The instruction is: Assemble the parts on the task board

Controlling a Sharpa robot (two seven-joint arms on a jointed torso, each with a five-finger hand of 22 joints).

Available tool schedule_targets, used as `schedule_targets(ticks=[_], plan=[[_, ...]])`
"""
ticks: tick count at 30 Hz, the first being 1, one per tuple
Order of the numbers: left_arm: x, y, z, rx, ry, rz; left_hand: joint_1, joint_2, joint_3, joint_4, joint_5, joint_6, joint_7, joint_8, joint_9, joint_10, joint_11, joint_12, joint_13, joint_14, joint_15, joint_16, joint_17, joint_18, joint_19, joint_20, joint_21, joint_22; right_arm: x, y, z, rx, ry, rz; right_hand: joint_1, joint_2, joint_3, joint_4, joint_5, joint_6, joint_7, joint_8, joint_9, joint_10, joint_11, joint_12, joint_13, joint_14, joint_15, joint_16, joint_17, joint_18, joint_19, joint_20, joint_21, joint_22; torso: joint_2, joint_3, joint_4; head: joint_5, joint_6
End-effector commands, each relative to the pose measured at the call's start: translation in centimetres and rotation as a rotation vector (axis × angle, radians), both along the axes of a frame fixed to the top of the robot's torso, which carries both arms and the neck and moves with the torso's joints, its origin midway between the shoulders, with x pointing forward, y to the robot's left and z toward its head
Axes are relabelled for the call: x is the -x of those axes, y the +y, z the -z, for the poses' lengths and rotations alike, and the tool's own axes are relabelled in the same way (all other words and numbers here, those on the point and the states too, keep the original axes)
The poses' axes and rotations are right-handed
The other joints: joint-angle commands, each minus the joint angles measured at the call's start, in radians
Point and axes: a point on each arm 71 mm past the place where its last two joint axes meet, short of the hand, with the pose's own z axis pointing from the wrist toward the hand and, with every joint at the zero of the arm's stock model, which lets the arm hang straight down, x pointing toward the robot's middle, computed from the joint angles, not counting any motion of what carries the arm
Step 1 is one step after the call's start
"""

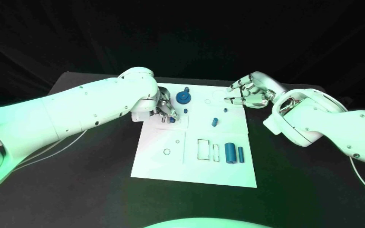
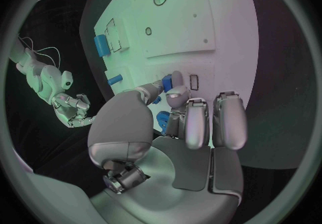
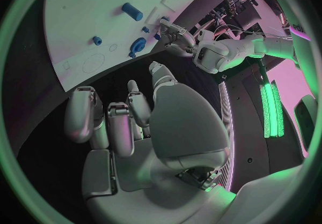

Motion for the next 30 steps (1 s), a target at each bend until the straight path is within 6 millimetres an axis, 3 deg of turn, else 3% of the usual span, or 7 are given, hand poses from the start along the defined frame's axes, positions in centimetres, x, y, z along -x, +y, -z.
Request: schedule_targets(ticks=[1,16,25,30], plan=[[0.25,-0.41,0.31,0.016,0.020,0.001,0.000,-0.011,-0.002,0.002,-0.001,0.002,-0.002,-0.004,0.001,0.004,-0.005,0.005,0.001,0.064,-0.002,-0.007,0.117,-0.016,0.002,0.002,0.003,0.002,0.03,0.11,0.10,0.008,0.007,-0.011,-0.002,0.005,-0.005,0.001,0.006,0.006,-0.001,0.006,-0.001,0.000,-0.005,0.001,-0.001,0.079,-0.008,-0.004,0.160,0.020,-0.002,-0.007,-0.004,-0.001,0.000,-0.0001,0.0003,0.000,-0.001],[0.18,-0.33,0.29,0.020,0.015,-0.008,-0.017,-0.015,-0.009,0.007,-0.001,0.005,-0.003,-0.006,0.000,0.005,-0.006,0.008,0.004,0.064,-0.003,-0.007,0.117,-0.016,0.002,0.003,0.002,0.000,0.03,0.10,0.11,0.008,0.007,-0.010,-0.001,0.005,-0.005,0.001,0.008,0.006,-0.001,0.006,-0.001,-0.001,-0.005,0.001,-0.002,0.079,-0.008,-0.003,0.160,0.020,-0.002,-0.007,-0.004,-0.001,0.000,0.0001,-0.0005,0.002,0.000],[0.24,0.02,0.18,0.014,-0.001,-0.016,-0.082,-0.074,-0.099,0.038,-0.001,0.023,-0.004,-0.005,0.000,0.013,-0.006,0.024,0.021,0.065,-0.003,-0.007,0.118,-0.016,0.003,0.003,0.003,0.002,-0.01,-0.02,0.11,0.008,0.005,-0.007,-0.002,0.005,-0.006,0.002,0.012,0.005,-0.001,0.006,-0.001,-0.004,-0.005,-0.002,-0.005,0.077,-0.008,-0.007,0.154,0.022,-0.006,-0.007,-0.012,-0.007,-0.001,0.0003,0.0003,0.000,0.001],[0.36,0.32,0.02,0.014,-0.009,-0.020,-0.094,-0.087,-0.160,0.059,-0.001,0.027,-0.006,-0.008,-0.002,0.014,-0.007,0.027,0.024,0.065,-0.004,-0.007,0.119,-0.017,0.004,0.003,0.003,0.005,-0.05,-0.12,0.12,0.008,0.004,-0.003,-0.002,0.004,-0.007,0.002,0.012,0.005,0.000,0.006,-0.002,-0.004,-0.005,-0.002,-0.006,0.076,-0.008,-0.008,0.152,0.022,-0.007,-0.007,-0.014,-0.010,-0.002,0.0004,0.0010,0.001,0.005]])
